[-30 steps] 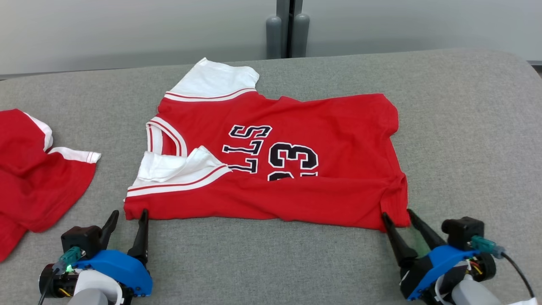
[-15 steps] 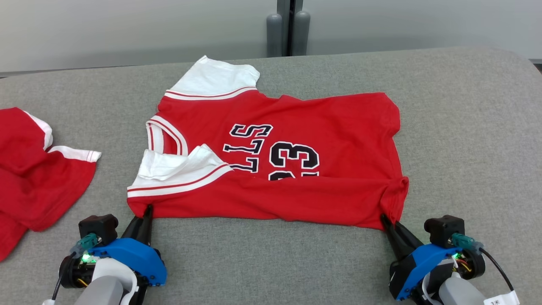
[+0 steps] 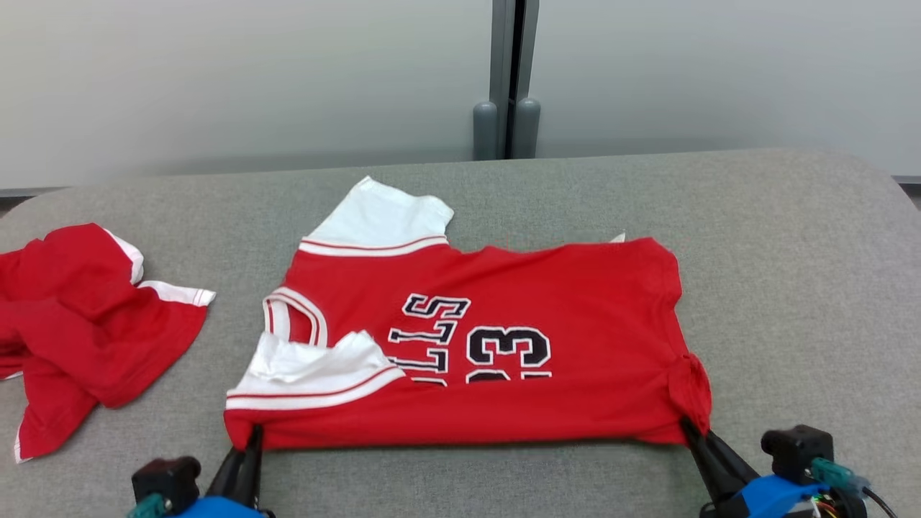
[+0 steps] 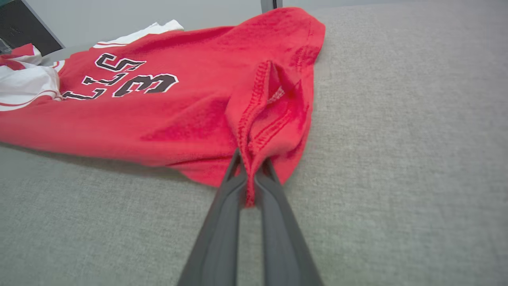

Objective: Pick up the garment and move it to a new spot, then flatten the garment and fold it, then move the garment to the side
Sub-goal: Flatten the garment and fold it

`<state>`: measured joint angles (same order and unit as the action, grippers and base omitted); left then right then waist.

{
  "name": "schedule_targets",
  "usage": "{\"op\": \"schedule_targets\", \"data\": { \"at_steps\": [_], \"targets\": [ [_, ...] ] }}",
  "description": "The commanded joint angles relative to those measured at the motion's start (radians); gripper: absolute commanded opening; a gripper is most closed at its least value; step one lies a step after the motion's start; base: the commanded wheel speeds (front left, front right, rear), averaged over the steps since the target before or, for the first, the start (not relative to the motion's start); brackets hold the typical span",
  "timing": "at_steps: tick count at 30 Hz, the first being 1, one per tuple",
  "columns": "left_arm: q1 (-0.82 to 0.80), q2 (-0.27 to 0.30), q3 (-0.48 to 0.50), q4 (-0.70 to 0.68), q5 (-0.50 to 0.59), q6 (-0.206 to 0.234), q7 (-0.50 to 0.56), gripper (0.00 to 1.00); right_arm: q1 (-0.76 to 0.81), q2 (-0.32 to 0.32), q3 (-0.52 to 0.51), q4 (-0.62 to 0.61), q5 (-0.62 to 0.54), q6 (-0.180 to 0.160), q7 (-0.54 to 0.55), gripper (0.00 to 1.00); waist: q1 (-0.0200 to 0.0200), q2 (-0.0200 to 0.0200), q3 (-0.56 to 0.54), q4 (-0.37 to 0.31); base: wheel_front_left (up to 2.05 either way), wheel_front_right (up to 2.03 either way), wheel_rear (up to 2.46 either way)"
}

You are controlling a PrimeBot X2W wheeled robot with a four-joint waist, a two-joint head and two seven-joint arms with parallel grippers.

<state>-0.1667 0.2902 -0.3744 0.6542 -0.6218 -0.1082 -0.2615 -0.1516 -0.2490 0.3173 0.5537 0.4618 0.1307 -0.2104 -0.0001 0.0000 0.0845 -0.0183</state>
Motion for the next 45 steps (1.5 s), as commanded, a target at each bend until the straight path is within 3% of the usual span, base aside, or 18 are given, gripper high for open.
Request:
{"op": "schedule_targets", "data": {
  "at_steps": [1, 6, 12, 13, 14, 15, 21, 30, 35, 45],
  "targets": [
    [0.073, -0.001, 0.014, -0.068, 0.007, 0.04, -0.004, 0.0, 0.053, -0.027, -0.019, -0.047, 0.002, 0.0, 0.021, 0.0, 0.0001, 0.0, -0.021, -0.003, 0.0, 0.0, 0.0],
    [0.227, -0.003, 0.006, -0.23, 0.017, 0.12, 0.007, 0.0, 0.17, -0.054, -0.085, -0.178, -0.01, 0.0, 0.094, 0.0, 0.0001, 0.0, -0.036, 0.006, 0.0, 0.0, 0.0],
    [0.332, 0.016, 0.007, -0.359, 0.002, 0.167, 0.048, 0.0, 0.29, -0.029, -0.148, -0.298, -0.023, 0.0, 0.199, 0.0, 0.0001, 0.0, -0.034, 0.016, 0.0, 0.0, 0.0],
    [0.339, 0.02, 0.007, -0.366, 0.001, 0.169, 0.051, 0.19, 0.298, -0.023, -0.15, -0.31, -0.032, 0.0, 0.21, 0.24, 0.0001, 0.0, -0.033, 0.016, 0.0, 0.0, 0.0],
    [0.338, 0.016, 0.008, -0.373, 0.003, 0.174, 0.048, 0.63, 0.3, -0.011, -0.156, -0.322, -0.027, 0.0, 0.213, 0.77, 0.0001, 0.0, -0.032, 0.016, 0.0, 0.0, 0.0],
    [0.335, 0.013, 0.01, -0.375, 0.004, 0.176, 0.045, 1.0, 0.304, -0.002, -0.161, -0.327, -0.027, 0.0, 0.22, 1.0, 0.0001, 0.0, -0.032, 0.015, 0.0, 0.0, 0.0],
    [0.299, 0.014, 0.015, -0.393, 0.038, 0.193, 0.023, 1.0, 0.281, 0.017, -0.183, -0.357, -0.051, 0.0, 0.205, 1.0, 0.0001, 0.0, -0.034, 0.007, 0.0, 0.0, 0.0],
    [0.238, 0.002, 0.138, -0.494, 0.125, 0.204, -0.004, 1.0, 0.201, 0.059, -0.242, -0.397, -0.089, 0.0, 0.081, 1.0, 0.0001, 0.0, -0.027, -0.009, 0.0, 0.0, 0.0],
    [0.215, -0.019, 0.227, -0.562, 0.24, 0.2, -0.004, 1.0, 0.137, 0.083, -0.238, -0.363, -0.126, 0.0, 0.01, 1.0, 0.0001, 0.0, -0.02, -0.01, 0.0, 0.0, 0.0],
    [0.227, -0.037, 0.291, -0.514, 0.367, 0.187, -0.005, 1.0, 0.099, 0.131, -0.253, -0.285, -0.239, 0.0, -0.043, 1.0, 0.0001, 0.0, -0.026, 0.002, 0.0, 0.0, 0.0]
  ]
}}
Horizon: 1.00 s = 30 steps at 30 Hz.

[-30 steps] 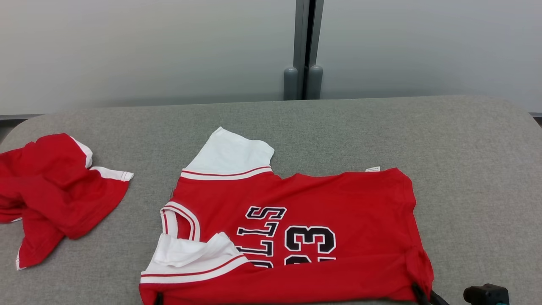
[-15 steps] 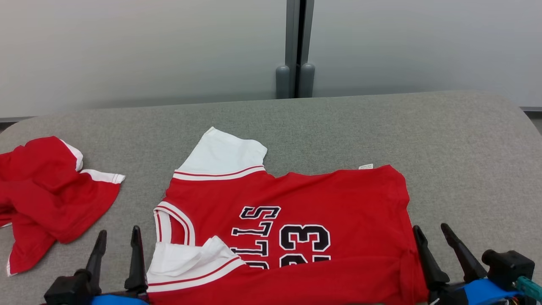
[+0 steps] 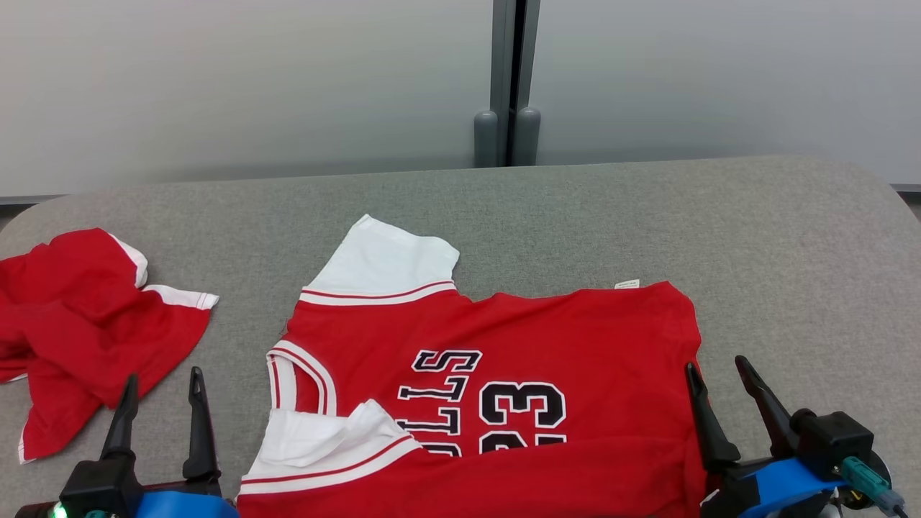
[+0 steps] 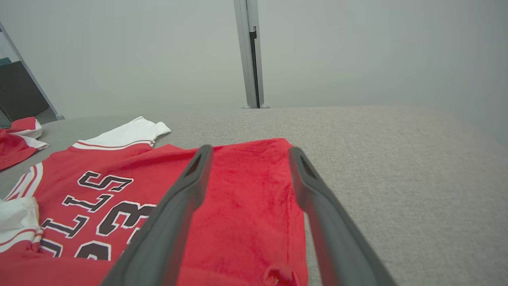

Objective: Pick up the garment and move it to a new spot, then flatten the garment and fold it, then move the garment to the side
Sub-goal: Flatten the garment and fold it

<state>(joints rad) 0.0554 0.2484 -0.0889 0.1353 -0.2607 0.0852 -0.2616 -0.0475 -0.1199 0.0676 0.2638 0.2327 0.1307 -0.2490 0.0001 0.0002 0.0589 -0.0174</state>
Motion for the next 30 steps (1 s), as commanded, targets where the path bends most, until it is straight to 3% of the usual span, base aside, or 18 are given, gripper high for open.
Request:
{"op": "schedule_targets", "data": {
  "at_steps": [1, 11, 30],
  "targets": [
    [0.007, 0.005, 0.01, 0.01, 0.009, -0.006, -0.004, 1.0, 0.001, 0.004, -0.007, 0.01, -0.024, 0.0, -0.006, 1.0, -0.0001, -0.0002, -0.002, 0.002, 0.0, 0.0, 0.0],
    [0.044, 0.006, 0.046, 0.022, -0.001, -0.024, -0.004, 1.0, 0.039, 0.027, -0.047, -0.005, -0.073, 0.0, 0.009, 1.0, -0.0001, -0.0002, -0.02, 0.013, 0.0, 0.0, 0.0],
    [0.064, 0.008, 0.037, 0.025, -0.019, -0.02, -0.004, 1.0, 0.086, 0.047, -0.057, -0.067, -0.087, 0.0, 0.067, 1.0, -0.0001, -0.0002, -0.058, 0.024, 0.0, 0.0, 0.0]
  ]
}}
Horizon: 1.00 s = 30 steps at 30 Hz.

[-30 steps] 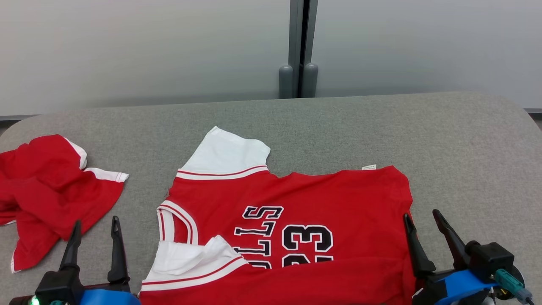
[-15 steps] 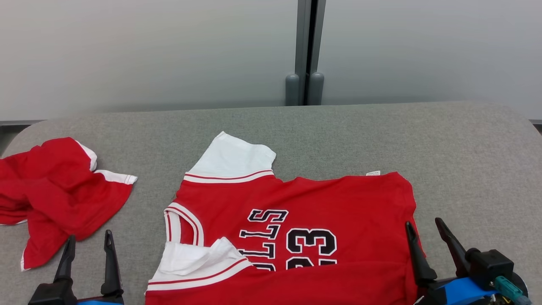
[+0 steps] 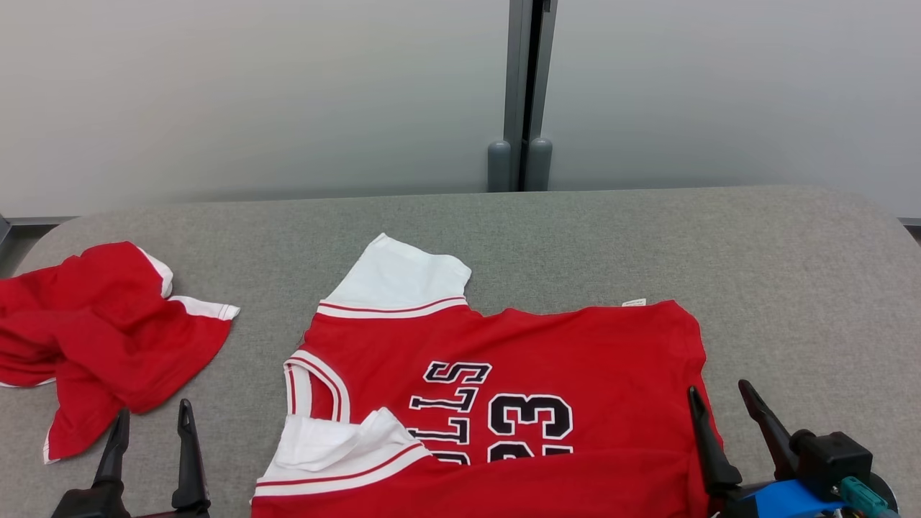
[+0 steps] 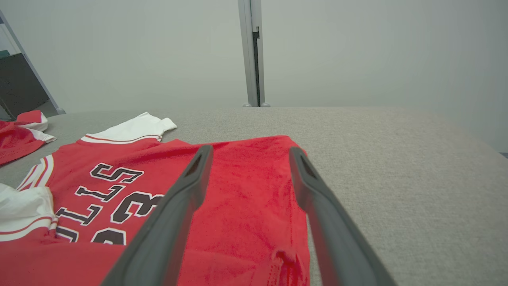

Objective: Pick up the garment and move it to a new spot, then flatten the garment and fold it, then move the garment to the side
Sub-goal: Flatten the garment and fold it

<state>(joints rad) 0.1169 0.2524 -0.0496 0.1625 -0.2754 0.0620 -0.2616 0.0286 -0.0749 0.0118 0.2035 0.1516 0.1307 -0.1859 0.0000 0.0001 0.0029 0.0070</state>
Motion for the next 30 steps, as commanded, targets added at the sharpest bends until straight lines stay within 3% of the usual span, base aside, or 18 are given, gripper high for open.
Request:
{"op": "schedule_targets", "data": {
  "at_steps": [1, 19, 30],
  "targets": [
    [0.004, 0.006, -0.004, -0.002, -0.001, 0.005, -0.004, 1.0, 0.012, 0.002, -0.002, -0.007, -0.006, 0.0, 0.006, 1.0, 0.0, -0.0001, -0.003, 0.0, 0.0, 0.0, 0.0],
    [-0.059, 0.03, -0.009, -0.002, -0.021, -0.011, 0.008, 1.0, -0.033, 0.006, 0.002, -0.012, 0.001, 0.0, 0.021, 1.0, 0.0, -0.0001, 0.019, -0.018, 0.0, 0.0, 0.0],
    [-0.456, 0.127, -0.038, 0.042, -0.014, -0.109, 0.084, 1.0, -0.315, -0.072, 0.038, 0.043, -0.012, 0.0, 0.087, 1.0, 0.0, -0.0001, 0.164, -0.068, 0.0, 0.0, 0.0]
  ]
}}
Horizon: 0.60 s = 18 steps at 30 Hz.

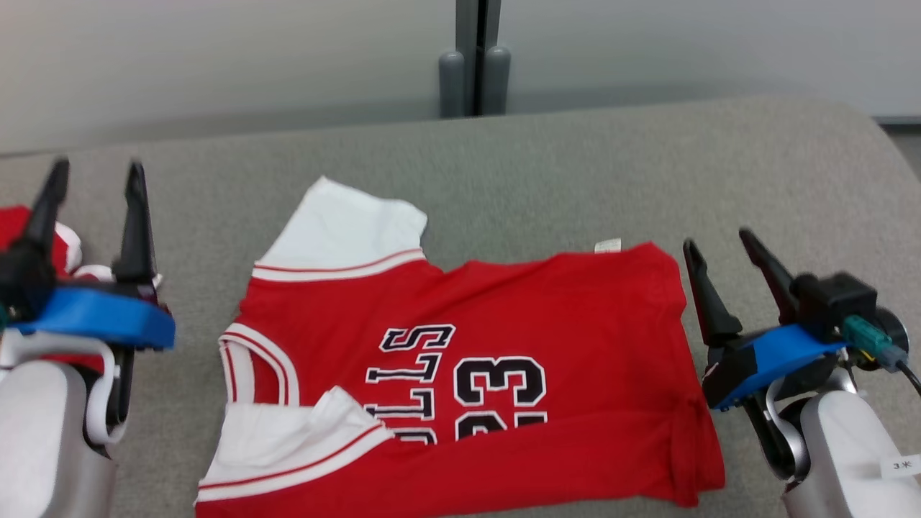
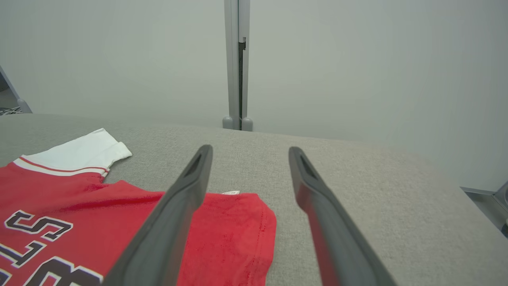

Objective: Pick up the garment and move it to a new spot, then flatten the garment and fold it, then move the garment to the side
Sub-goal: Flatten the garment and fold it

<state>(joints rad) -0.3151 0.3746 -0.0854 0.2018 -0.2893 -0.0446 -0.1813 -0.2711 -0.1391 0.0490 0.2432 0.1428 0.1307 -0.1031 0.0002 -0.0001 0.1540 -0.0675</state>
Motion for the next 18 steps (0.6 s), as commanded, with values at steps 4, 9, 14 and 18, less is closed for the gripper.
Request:
{"op": "schedule_targets", "data": {
  "at_steps": [4, 9, 14, 18],
  "targets": [
    [-0.203, 0.035, -0.034, 0.058, -0.005, -0.044, 0.068, 1.0, -0.145, -0.04, 0.035, 0.046, 0.0, 0.0, 0.057, 1.0, -0.0002, 0.0001, 0.094, -0.025, 0.0, 0.0, 0.0],
    [-0.391, 0.063, -0.088, 0.156, -0.041, -0.077, 0.147, 1.0, -0.265, -0.062, 0.086, 0.098, 0.017, 0.0, 0.102, 1.0, -0.0002, 0.0001, 0.171, -0.066, 0.0, 0.0, 0.0],
    [-0.513, 0.089, -0.178, 0.277, -0.098, -0.088, 0.223, 1.0, -0.34, -0.074, 0.124, 0.133, 0.05, 0.0, 0.105, 1.0, -0.0002, 0.0001, 0.232, -0.1, 0.0, 0.0, 0.0],
    [-0.586, 0.123, -0.307, 0.344, -0.163, -0.087, 0.276, 1.0, -0.377, -0.077, 0.141, 0.155, 0.062, 0.0, 0.093, 1.0, -0.0002, 0.0001, 0.279, -0.12, 0.0, 0.0, 0.0]
  ]
}}
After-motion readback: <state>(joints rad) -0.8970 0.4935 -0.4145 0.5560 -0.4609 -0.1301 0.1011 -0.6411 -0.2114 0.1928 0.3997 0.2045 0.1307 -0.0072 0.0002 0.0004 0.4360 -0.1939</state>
